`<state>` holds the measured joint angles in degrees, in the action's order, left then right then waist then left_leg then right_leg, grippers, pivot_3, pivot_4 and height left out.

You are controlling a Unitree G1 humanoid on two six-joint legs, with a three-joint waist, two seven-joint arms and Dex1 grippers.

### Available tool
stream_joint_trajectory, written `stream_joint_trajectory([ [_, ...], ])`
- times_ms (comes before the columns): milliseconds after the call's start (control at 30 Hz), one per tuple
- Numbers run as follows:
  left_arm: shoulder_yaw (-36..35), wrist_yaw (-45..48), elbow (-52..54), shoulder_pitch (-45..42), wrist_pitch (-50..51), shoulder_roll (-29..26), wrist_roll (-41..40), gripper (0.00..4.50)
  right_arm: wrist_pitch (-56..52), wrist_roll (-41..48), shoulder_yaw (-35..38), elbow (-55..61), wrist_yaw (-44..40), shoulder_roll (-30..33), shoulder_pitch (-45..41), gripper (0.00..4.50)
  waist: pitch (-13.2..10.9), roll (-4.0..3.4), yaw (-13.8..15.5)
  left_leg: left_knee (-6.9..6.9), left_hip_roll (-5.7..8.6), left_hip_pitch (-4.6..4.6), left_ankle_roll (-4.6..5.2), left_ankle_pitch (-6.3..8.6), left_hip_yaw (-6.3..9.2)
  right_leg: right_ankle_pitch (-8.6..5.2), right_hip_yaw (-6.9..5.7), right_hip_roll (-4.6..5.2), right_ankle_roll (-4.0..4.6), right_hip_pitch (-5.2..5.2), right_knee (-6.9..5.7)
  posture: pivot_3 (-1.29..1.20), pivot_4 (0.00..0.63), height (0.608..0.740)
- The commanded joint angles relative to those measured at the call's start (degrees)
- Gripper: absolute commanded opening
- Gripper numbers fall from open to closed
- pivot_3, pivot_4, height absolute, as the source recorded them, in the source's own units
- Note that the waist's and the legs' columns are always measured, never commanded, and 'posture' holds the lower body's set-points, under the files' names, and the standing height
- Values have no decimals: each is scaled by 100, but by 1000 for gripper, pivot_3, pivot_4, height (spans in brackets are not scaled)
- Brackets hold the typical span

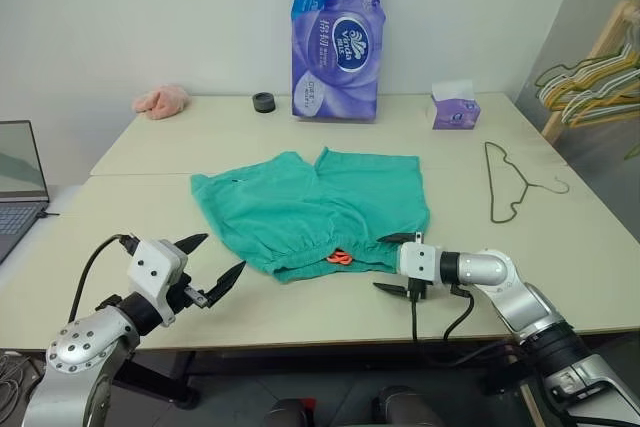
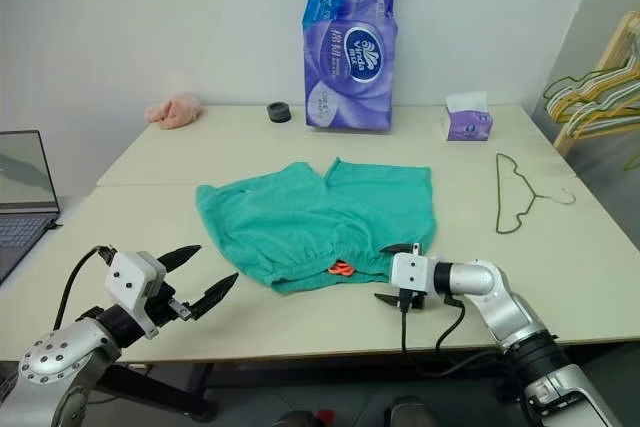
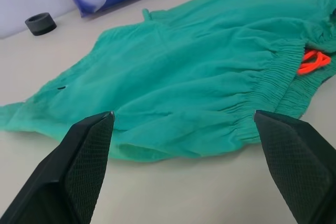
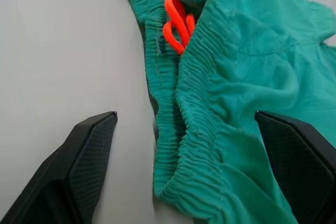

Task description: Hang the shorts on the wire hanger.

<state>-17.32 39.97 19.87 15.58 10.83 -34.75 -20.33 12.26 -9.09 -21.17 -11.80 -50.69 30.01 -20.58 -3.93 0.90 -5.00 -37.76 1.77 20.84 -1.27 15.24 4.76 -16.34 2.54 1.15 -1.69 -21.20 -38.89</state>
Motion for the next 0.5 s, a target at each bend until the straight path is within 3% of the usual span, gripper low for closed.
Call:
stream_joint_trajectory([
  [33, -81, 29, 146, -69, -32, -57, -54, 4500, 96, -308, -73, -265, 124, 23, -179, 4097, 5, 6, -1, 0, -2, -1, 0, 0, 1, 1, -1, -2, 1, 0, 0, -127, 0, 740],
  [433, 81, -23, 221, -169, 24, -37, 47, 4500, 491, -463, -191, -918, -375, 436, -827, 24, 6, 7, -1, -1, -2, -2, -1, 0, 1, 1, -1, -2, 2, 2, 0, -136, 0, 740],
  [500, 122, -43, 240, -183, 31, -29, 67, 4500, 643, -483, -228, -1163, -542, 558, -1036, 24, 5, 6, -1, -1, -2, -2, -1, 0, 1, 1, -2, -2, 2, 3, 0, -136, 0, 740],
])
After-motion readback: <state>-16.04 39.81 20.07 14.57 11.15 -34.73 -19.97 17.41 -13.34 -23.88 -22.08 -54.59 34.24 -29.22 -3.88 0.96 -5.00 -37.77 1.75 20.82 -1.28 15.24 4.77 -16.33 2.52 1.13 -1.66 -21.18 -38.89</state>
